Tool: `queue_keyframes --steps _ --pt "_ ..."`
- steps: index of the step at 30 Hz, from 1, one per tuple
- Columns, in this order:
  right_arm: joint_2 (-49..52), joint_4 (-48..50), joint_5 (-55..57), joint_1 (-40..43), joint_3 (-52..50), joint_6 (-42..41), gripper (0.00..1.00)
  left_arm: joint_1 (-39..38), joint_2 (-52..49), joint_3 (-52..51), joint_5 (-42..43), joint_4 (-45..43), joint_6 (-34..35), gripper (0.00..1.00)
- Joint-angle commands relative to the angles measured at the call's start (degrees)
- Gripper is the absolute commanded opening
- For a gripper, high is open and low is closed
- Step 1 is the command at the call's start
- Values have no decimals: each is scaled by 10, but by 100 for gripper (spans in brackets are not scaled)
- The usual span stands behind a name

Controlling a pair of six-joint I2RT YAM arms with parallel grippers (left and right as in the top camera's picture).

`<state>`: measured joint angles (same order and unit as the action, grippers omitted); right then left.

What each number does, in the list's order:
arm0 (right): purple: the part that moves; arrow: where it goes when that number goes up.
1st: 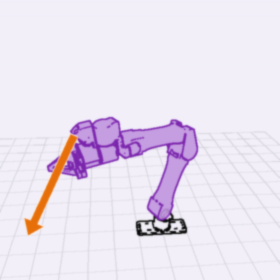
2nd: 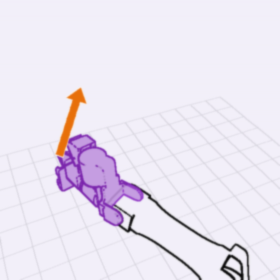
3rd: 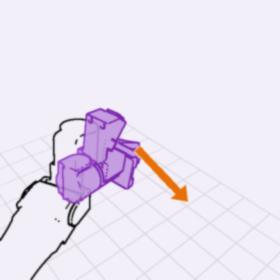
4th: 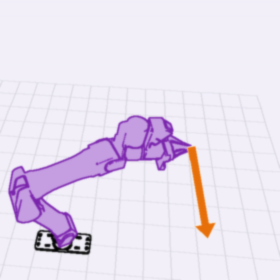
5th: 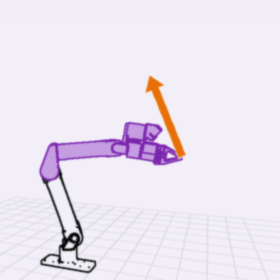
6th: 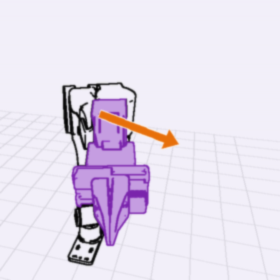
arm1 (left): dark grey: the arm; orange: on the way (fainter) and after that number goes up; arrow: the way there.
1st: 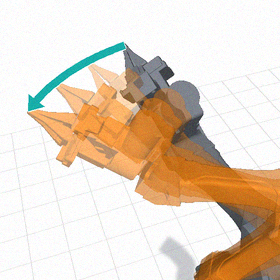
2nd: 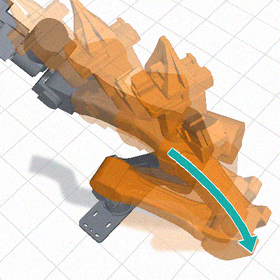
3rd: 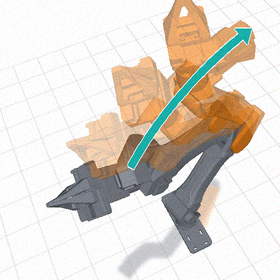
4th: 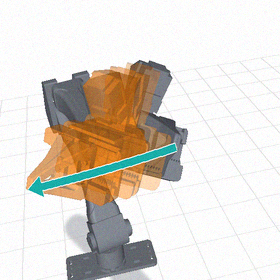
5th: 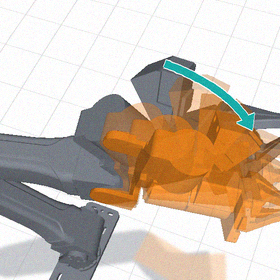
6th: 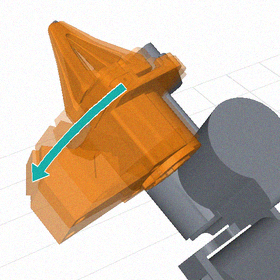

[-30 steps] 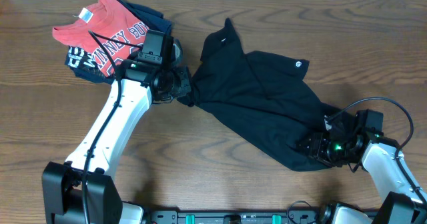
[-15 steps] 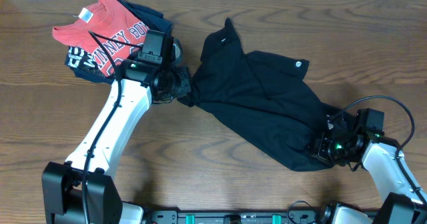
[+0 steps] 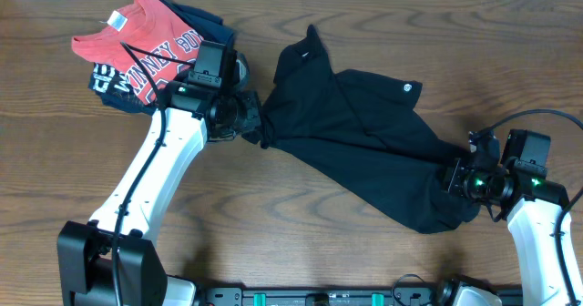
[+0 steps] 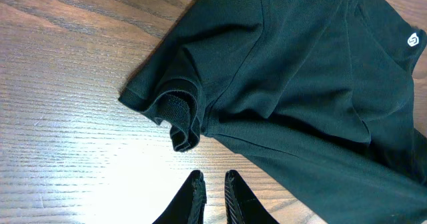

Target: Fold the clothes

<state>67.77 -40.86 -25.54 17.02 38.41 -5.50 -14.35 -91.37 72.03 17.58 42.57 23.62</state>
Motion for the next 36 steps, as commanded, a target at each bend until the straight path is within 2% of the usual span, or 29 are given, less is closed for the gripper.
queue_keyframes --steps 1,7,13,17,23,25,31,36 --pt "-3 3 4 -2 5 -14 1 4 8 1 -7 2 -23 14" --pt "-3 9 -10 -2 15 -13 1 4 6 -31 -7 4 -33 36" --pt "-3 6 -13 -2 20 -16 1 4 -23 -108 -7 -104 17 48" --pt "-3 5 -13 -2 20 -18 1 2 -69 -126 9 -168 63 48" --pt "-3 -1 -13 -2 20 -17 1 -9 -139 -126 18 -221 94 48" --pt "-3 -1 -13 -2 20 -17 1 -9 -153 -126 18 -237 97 46" --pt "-3 0 -12 -2 20 -17 1 -8 -142 -121 37 -244 97 6" --pt "-3 14 -13 -1 21 -13 1 -7 -93 -107 53 -203 87 6"
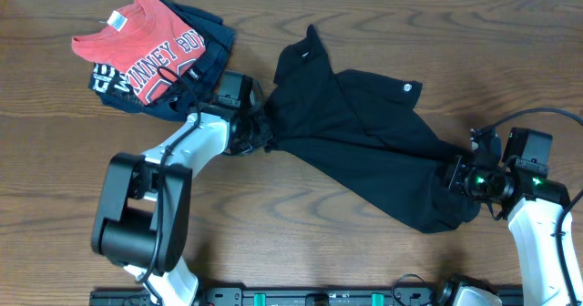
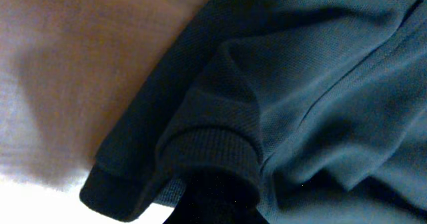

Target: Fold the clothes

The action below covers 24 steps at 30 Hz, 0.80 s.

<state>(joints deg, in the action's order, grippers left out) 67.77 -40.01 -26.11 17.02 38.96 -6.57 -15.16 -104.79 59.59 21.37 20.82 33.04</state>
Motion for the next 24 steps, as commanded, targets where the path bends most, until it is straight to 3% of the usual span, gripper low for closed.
queue_keyframes --steps 1,3,9,18,24 --pt "-4 8 -7 -1 17 -3 1 3 57 23 13 31 -18 6" --pt "-7 5 -7 1 25 -3 1 7 90 35 -14 69 -24 6" --pt "-39 -9 30 39 92 -59 1 9 253 81 -207 178 -81 6" --pt "-71 -83 12 91 250 -93 1 -9 485 133 -216 177 -134 6" --pt "-76 -178 12 116 394 -93 1 -44 553 173 -199 158 -155 6"
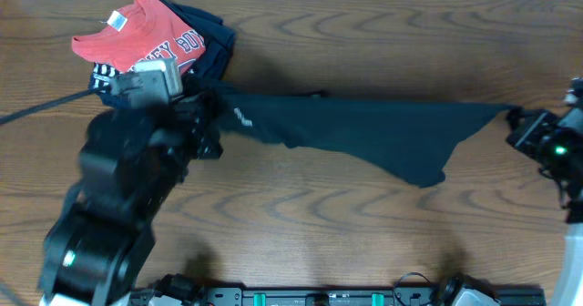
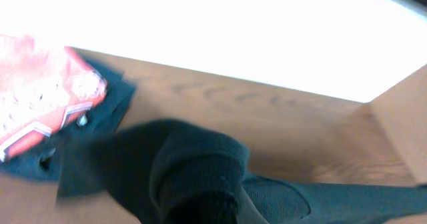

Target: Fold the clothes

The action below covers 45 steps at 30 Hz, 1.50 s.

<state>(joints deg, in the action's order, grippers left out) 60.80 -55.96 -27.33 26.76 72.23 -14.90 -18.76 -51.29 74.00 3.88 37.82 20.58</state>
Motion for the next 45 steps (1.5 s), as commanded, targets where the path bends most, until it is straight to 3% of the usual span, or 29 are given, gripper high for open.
queue_keyframes --steps 1,4,10,17,21,27,30,34,37,41,45 --pt "-6 -34 24 20 85 -10 1 -16 24 40 -13 -20 -35 6" --pt "-6 -81 24 21 164 -10 1 -37 28 75 28 -39 -60 6" --pt "-6 -152 50 22 297 -10 1 -60 27 138 32 -45 -79 6" --pt "1 -162 134 21 345 -10 1 -60 4 161 -9 -63 -137 6" --pt "45 -150 158 21 345 -7 1 -60 -71 161 -9 -57 -146 8" --pt "166 -68 68 21 345 8 1 -60 -256 174 14 -87 -151 9" --pt "222 56 -14 22 345 1 1 -60 -341 239 15 -115 -187 9" --pt "258 212 -105 51 356 -48 1 -60 -429 432 14 -98 -242 10" --pt "261 271 -141 96 370 -88 1 -67 -465 576 15 -57 -264 10" --pt "256 249 -167 155 384 -83 1 -80 -475 667 15 -4 -291 10" --pt "256 167 -186 186 383 -24 1 -85 -473 670 14 120 -284 9"
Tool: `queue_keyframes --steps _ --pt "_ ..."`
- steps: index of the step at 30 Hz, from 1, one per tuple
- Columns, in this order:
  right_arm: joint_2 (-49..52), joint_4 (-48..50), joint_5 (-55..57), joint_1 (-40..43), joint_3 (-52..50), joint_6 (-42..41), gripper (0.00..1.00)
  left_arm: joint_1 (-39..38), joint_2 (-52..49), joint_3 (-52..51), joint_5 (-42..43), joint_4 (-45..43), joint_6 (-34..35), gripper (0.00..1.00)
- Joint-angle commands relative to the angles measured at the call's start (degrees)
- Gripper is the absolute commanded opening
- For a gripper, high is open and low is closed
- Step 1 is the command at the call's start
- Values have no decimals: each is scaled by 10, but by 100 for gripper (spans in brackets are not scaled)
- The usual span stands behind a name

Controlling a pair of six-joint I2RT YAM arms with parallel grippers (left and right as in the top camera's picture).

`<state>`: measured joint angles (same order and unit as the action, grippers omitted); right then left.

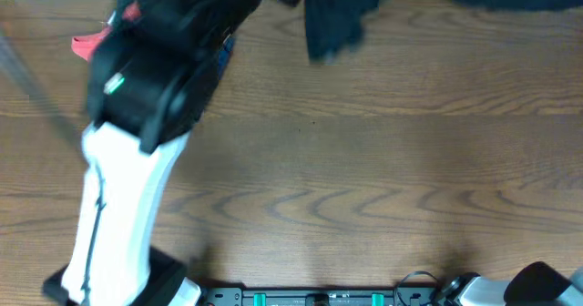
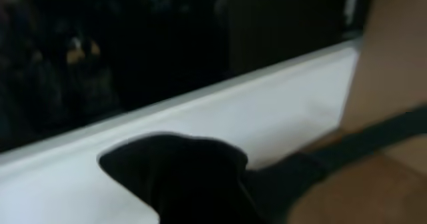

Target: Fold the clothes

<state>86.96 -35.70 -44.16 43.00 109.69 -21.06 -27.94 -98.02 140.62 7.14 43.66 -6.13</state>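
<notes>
The black shirt hangs stretched in the air along the top edge of the overhead view, one loose end (image 1: 330,25) drooping. My left arm is raised high and close to the camera, its gripper at the shirt's left end. In the left wrist view a bunch of the black shirt (image 2: 180,174) covers the fingers, and a taut strip (image 2: 373,127) runs off to the right. The gripper is shut on that bunch. My right gripper is out of view.
A corner of the red shirt (image 1: 85,45) from the clothes pile peeks out behind my left arm at the far left. The wooden table (image 1: 364,160) spreads below. The left wrist view faces a white wall band (image 2: 267,111) and a dark room.
My left arm has gone much higher, filling the left of the overhead view. The black shirt has risen from low over the table to the top edge. The right gripper has left the view.
The black shirt lay crumpled on the table, my left gripper by its sleeve and my right at its hem. The left gripper then closed in on the sleeve. Both then held it stretched over the table, and now it hangs high.
</notes>
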Motion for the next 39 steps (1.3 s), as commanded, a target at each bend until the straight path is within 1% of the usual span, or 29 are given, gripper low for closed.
queue_keyframes --steps 1,3,5,8,10,12,14,16,20,23,26,28,30,35,39 --pt "-6 -69 -17 23 7 72 1 6 -8 -1 -18 94 -14 9" --pt "-5 -137 -15 18 3 137 1 7 -18 -12 -20 162 -6 9" --pt "-5 -198 -6 9 -3 184 1 7 -33 -21 -29 223 6 9" --pt "1 -288 70 -16 -27 241 1 6 -64 -46 -31 316 29 7" --pt "4 -312 152 -38 -68 246 1 7 -89 -74 -31 369 45 6" --pt "4 -308 200 -54 -116 243 1 7 -110 -104 -31 408 69 6" --pt "4 -308 213 -64 -169 237 1 6 -129 -130 -31 446 89 6" --pt "4 -310 233 -70 -222 228 1 6 -137 -152 -31 470 89 6" --pt "4 -314 294 -71 -296 178 1 6 -137 -183 -31 494 91 6" --pt "4 -324 356 -71 -322 143 2 6 -137 -193 -27 513 97 6" --pt "4 -338 409 -71 -330 104 1 6 -137 -205 6 527 99 6" --pt "4 -342 409 -71 -331 102 1 4 -137 -221 26 530 99 6" --pt "4 -350 409 -71 -331 102 1 1 -137 -243 27 529 105 6" --pt "4 -364 410 -71 -338 102 1 -1 -137 -335 27 506 121 6" --pt "4 -393 436 -71 -341 101 1 -2 -137 -410 28 485 132 6"
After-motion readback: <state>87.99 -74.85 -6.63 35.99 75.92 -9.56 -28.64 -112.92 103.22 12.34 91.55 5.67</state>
